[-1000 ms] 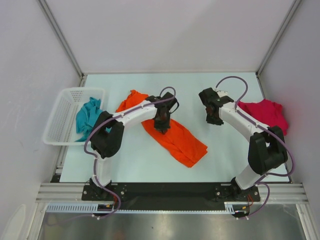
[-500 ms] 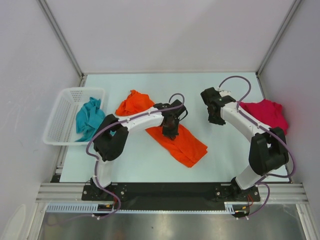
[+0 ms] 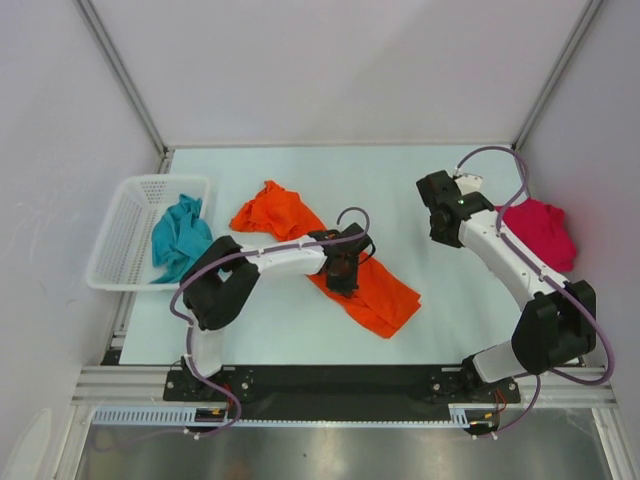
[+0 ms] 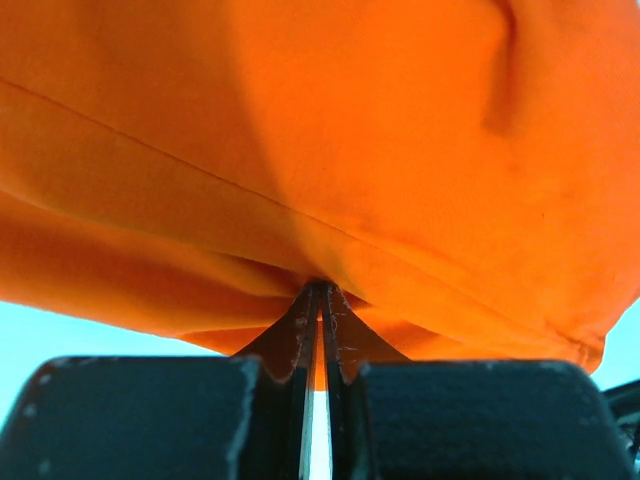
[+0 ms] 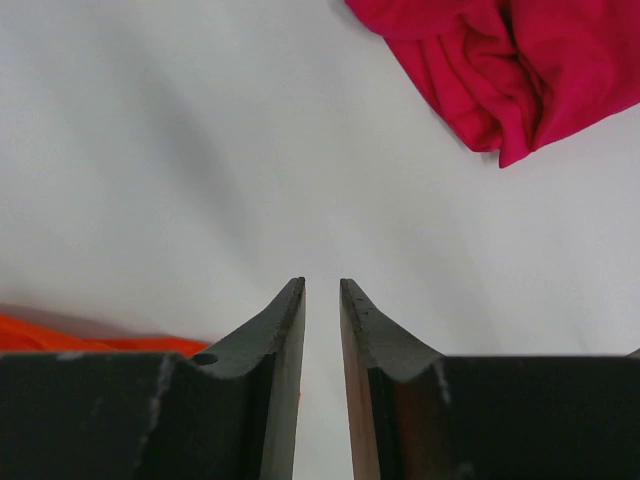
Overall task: Fold and stack the t-shirts
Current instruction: Rotate the tshirt 90 degrees
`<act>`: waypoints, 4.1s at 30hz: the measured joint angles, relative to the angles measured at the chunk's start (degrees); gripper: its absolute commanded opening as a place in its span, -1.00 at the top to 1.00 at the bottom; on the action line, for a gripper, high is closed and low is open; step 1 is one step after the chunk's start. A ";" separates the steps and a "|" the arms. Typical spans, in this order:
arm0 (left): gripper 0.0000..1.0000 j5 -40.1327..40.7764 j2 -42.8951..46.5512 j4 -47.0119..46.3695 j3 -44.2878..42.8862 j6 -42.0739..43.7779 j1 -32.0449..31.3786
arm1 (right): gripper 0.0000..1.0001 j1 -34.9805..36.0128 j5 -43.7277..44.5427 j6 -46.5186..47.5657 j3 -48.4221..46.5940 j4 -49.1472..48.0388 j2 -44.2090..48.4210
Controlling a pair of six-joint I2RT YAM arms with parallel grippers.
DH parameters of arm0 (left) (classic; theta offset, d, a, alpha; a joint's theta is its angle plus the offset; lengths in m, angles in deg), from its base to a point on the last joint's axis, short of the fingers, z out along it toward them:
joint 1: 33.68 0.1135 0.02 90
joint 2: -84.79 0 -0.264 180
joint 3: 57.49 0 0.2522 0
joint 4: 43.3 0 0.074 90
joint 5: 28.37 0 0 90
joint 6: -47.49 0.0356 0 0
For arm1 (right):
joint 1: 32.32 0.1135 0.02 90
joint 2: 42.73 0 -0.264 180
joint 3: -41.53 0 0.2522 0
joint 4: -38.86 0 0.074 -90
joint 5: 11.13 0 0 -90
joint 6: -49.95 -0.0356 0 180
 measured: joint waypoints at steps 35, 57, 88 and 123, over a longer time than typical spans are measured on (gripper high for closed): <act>0.85 -3.80 18.49 6.45 9.07 -4.31 -6.16 | 0.47 -0.61 -0.31 -0.44 -1.07 2.16 -0.57; 0.88 -9.55 12.94 -7.04 19.15 -4.79 -10.95 | 0.46 -2.58 0.98 2.38 -7.80 2.19 -2.58; 0.89 3.87 45.72 21.64 23.85 -14.43 -12.90 | -0.05 10.14 -15.67 9.79 -62.60 1.16 -52.39; 0.82 28.48 47.87 34.73 7.08 -1.55 16.79 | -0.18 20.02 -41.09 12.39 -73.50 -3.58 -68.28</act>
